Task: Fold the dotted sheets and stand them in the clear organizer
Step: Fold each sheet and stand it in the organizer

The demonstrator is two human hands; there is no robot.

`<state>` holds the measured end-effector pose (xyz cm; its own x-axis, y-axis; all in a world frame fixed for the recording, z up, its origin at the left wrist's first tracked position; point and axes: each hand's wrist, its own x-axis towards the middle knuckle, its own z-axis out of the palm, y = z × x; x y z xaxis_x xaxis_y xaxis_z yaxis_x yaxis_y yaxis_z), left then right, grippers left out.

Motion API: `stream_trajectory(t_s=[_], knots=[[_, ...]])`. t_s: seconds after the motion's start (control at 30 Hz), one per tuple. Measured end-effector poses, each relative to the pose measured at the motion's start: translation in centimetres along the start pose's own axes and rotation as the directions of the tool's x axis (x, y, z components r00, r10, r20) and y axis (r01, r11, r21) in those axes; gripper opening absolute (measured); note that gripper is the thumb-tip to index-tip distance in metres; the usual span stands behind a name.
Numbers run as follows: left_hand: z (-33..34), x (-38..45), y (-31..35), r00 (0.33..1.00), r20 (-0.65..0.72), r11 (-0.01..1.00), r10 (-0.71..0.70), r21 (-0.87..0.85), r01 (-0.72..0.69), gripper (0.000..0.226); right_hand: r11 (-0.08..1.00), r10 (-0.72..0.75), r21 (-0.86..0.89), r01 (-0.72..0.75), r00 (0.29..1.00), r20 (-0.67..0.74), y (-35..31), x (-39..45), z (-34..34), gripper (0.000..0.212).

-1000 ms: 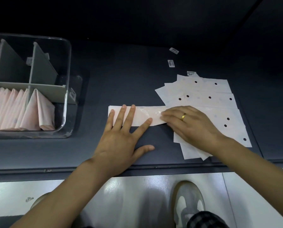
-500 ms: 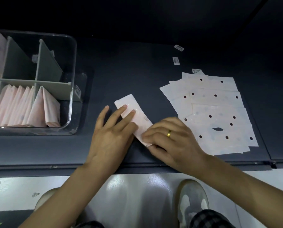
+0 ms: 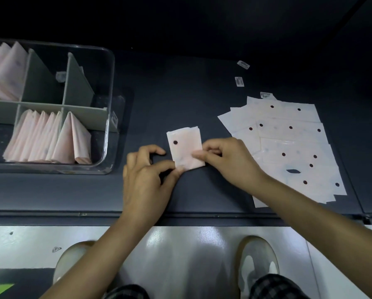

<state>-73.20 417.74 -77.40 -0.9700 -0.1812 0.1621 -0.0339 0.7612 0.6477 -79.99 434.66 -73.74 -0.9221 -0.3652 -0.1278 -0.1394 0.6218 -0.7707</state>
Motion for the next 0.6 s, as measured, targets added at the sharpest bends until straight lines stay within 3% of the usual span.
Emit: stream_trajectory(t_s=[0.17, 0.27, 0.33, 0.4, 0.53, 0.6], knots=[[-0.1, -0.3, 0.4, 0.996, -0.05, 0.997, -0.075, 0.032, 0.076, 0.016, 0.988, 0.121, -0.101, -0.115, 0.991, 0.06, -0.9, 1.8, 0.0, 0.042], [-0.4, -0.5, 0.7, 0.998, -0.051, 0.997, 0.048, 0.056, -0.046, 0.03, 0.98, 0.171, -0.111, -0.164, 0.984, 0.056, -1.2, 2.2, 0.0, 0.043], [-0.2, -0.9, 1.1, 0.967, 0.083, 0.952, 0.24, 0.177, -0.251, 0.046, 0.977, 0.187, -0.111, -0.18, 0.981, 0.053, -1.3, 2.3, -0.1, 0.041], [0.0, -1.2, 1.3, 0.899, 0.297, 0.845, 0.321, 0.339, -0.414, 0.069, 0.974, 0.193, -0.129, -0.186, 0.98, 0.044, -1.4, 2.5, 0.0, 0.04], [0.1, -1.4, 1.2, 0.853, 0.452, 0.785, 0.261, 0.414, -0.46, 0.083, 0.966, 0.22, -0.141, -0.215, 0.975, 0.021, -1.3, 2.5, 0.0, 0.028], [0.2, -1.4, 1.0, 0.844, 0.465, 0.78, 0.269, 0.409, -0.474, 0.083, 0.969, 0.171, -0.161, -0.188, 0.978, -0.116, -1.4, 2.1, 0.1, 0.018]])
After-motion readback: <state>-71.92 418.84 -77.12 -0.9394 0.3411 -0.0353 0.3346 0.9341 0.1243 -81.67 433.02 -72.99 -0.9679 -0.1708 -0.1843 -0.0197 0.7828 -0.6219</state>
